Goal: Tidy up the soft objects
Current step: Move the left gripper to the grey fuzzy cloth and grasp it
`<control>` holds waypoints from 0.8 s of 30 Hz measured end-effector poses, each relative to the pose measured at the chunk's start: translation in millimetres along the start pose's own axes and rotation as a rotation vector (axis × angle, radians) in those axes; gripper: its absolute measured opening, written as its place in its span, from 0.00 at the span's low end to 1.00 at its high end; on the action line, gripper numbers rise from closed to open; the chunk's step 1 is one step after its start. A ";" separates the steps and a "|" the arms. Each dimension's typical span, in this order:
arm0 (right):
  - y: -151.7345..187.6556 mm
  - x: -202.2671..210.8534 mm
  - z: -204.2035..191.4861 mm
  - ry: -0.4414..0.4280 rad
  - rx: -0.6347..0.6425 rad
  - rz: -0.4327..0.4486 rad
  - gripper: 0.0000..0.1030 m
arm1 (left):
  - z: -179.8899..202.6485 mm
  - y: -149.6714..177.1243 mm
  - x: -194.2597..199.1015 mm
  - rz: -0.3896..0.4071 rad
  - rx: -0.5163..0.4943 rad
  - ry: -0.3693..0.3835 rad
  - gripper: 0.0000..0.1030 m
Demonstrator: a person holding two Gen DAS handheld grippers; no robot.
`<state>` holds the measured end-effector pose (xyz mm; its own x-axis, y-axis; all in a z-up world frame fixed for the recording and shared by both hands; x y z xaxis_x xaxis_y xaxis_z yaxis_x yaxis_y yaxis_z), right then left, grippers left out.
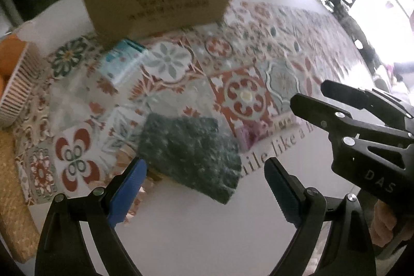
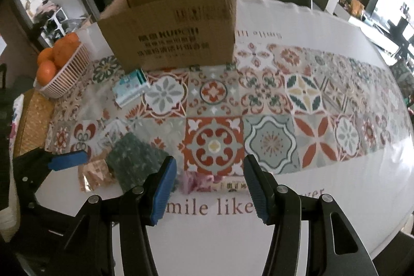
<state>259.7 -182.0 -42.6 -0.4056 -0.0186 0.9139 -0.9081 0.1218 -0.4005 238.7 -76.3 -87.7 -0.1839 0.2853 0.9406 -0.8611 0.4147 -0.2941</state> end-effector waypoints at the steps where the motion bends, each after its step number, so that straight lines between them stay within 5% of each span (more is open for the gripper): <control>1: 1.8 -2.7 0.5 0.003 -0.002 -0.008 0.53 | 0.8 0.4 -4.4 -0.016 -0.010 0.005 0.91; 12: 11.7 -38.5 9.3 0.038 -0.049 -0.102 0.53 | -3.0 0.5 -53.7 -0.169 -0.059 -0.023 0.91; 24: 14.9 -54.1 16.5 0.052 -0.066 -0.137 0.53 | 0.2 -3.6 -82.2 -0.150 -0.085 -0.115 0.98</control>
Point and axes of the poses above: each gripper's, at about its wrist camera, not at the fingertips, and x roughly against the way its jaws point, z to its right, y to its underside, the point moved 3 cm from there along -x, roughly the way its jaws point, and after that the axes turned 3 degrees about -x, right-handed, at the moved point
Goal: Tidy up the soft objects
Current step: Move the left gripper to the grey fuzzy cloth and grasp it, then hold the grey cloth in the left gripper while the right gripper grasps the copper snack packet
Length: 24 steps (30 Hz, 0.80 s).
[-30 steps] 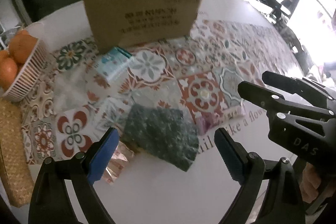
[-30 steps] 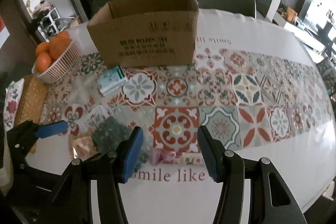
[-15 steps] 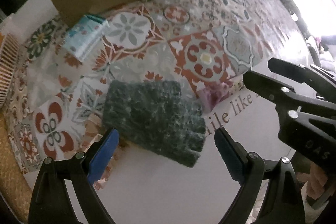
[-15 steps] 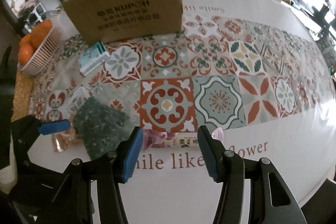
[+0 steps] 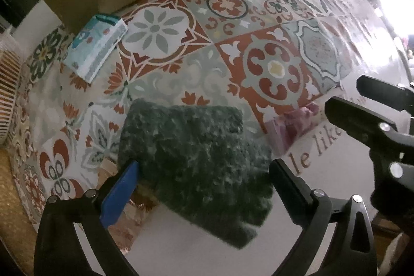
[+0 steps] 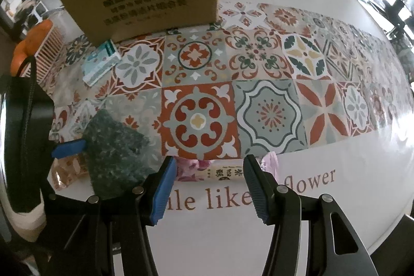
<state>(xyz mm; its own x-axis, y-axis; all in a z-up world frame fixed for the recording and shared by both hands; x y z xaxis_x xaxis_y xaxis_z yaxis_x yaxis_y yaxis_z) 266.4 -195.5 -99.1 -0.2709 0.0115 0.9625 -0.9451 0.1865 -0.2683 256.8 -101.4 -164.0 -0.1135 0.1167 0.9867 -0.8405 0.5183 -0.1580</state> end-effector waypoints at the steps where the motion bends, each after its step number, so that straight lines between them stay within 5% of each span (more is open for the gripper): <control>1: 0.3 -1.1 1.3 -0.001 -0.003 -0.002 0.53 | 1.3 0.0 -1.2 0.005 -0.008 -0.012 0.98; 5: 1.7 -4.8 4.5 0.005 -0.011 -0.011 0.53 | 9.8 1.5 -9.2 0.026 -0.058 -0.094 0.94; 7: 2.8 -6.0 3.6 0.016 -0.004 -0.012 0.53 | 10.7 3.2 -9.3 0.044 -0.069 -0.120 0.83; 12: 3.9 -6.4 0.3 -0.008 -0.002 -0.017 0.53 | 6.5 4.3 6.4 0.104 -0.063 -0.148 0.26; 21: -1.8 5.7 2.5 -0.048 -0.027 -0.002 0.53 | -9.3 -4.1 41.2 0.169 0.058 0.061 0.27; 24: -2.3 9.3 6.2 -0.066 -0.042 -0.002 0.53 | -6.7 -2.5 57.5 0.219 0.095 0.063 0.27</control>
Point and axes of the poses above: each gripper's, at about its wrist camera, not at the fingertips, and x roughly against the way its jaws point, z to its right, y to its underside, the point moved 3 cm from there along -x, roughly the way its jaws point, and after that the axes turned 3 degrees about -x, right-handed, at the moved point
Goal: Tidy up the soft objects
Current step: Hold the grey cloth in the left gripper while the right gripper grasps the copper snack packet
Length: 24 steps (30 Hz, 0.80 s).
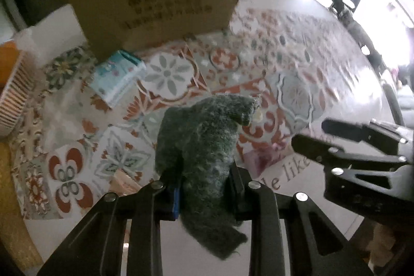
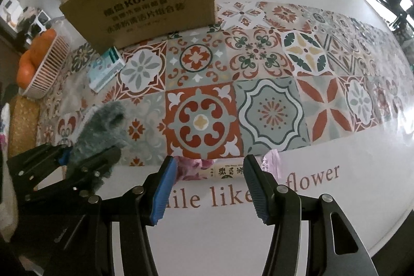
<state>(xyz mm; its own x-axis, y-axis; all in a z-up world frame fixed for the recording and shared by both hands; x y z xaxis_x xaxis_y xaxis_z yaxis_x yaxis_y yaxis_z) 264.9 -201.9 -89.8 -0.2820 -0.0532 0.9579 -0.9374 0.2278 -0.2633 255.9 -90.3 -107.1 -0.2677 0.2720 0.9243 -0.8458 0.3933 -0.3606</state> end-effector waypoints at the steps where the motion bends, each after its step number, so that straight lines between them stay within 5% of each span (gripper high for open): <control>1: 0.3 0.9 1.1 -0.006 -0.004 0.000 0.53 | 0.5 -2.6 5.3 0.023 0.007 -0.006 0.27; 10: 5.5 -3.1 6.9 -0.067 -0.023 -0.038 0.54 | 7.6 -6.8 25.6 0.094 0.020 0.014 0.27; 12: 6.5 -6.0 8.9 -0.065 -0.035 -0.047 0.65 | 8.2 -7.2 22.2 0.083 0.028 0.029 0.27; 15: 8.1 -5.1 7.5 -0.087 -0.040 -0.045 0.65 | 8.9 -4.9 24.3 0.089 0.029 0.026 0.27; 24: 4.1 2.0 -41.1 -0.119 0.067 -0.046 0.65 | -25.9 6.1 54.8 0.142 0.068 -0.041 0.27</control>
Point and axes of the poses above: each gripper's, at about its wrist camera, not at the fingertips, and x roughly against the way its jaws point, z to its right, y to its underside, the point moved 3 cm from there along -x, roughly the way its jaws point, and after that the axes turned 3 degrees about -x, right-handed, at the moved point
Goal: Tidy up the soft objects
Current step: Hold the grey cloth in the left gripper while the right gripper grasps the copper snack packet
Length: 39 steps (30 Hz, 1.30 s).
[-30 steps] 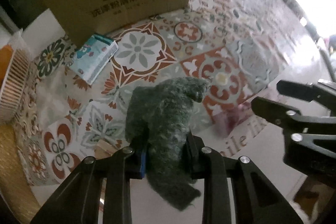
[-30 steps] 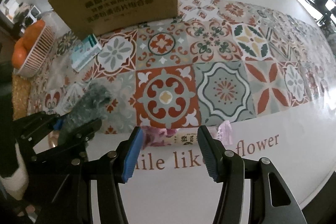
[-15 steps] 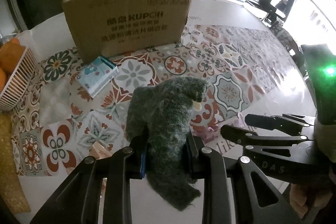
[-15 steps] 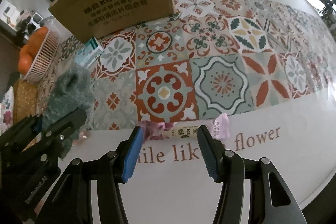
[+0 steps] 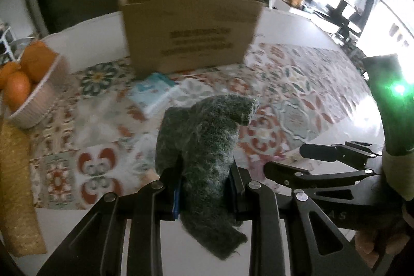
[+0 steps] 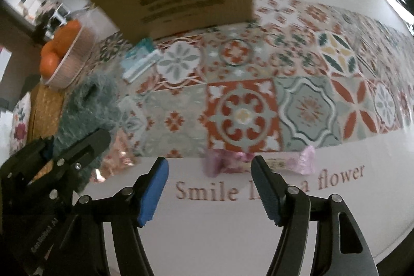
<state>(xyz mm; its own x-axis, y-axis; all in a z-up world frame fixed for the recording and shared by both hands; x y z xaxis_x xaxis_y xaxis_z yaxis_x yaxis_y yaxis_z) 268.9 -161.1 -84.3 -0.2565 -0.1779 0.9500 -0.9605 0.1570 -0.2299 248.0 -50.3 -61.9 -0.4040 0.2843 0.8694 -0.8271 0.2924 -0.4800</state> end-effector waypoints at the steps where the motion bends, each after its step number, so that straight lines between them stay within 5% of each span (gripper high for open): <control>1: 0.7 -1.0 -6.3 -0.004 0.013 -0.003 0.65 | -6.6 1.7 2.1 -0.001 0.008 -0.012 0.27; 18: 25.4 -38.9 -137.5 -0.111 0.317 -0.112 0.65 | -112.8 68.3 45.4 0.007 0.250 -0.170 0.27; 39: 28.7 -92.3 -162.8 -0.087 0.337 -0.154 0.65 | -138.8 101.3 16.9 -0.081 0.334 -0.181 0.27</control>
<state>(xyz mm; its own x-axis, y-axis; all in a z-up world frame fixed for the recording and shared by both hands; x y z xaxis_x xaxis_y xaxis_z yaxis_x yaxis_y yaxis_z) 282.6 17.9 -144.2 -0.1003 -0.2590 0.9607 -0.9664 -0.2043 -0.1560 211.7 110.8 -112.1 -0.3698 0.0976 0.9239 -0.9288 -0.0143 -0.3703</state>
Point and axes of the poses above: each gripper's, at about its wrist camera, not at the fingertips, and x roughly against the way its jaws point, z to its right, y to its underside, the point moved 3 cm from there along -x, roughly the way its jaws point, and after that the axes turned 3 degrees about -x, right-handed, at the moved point
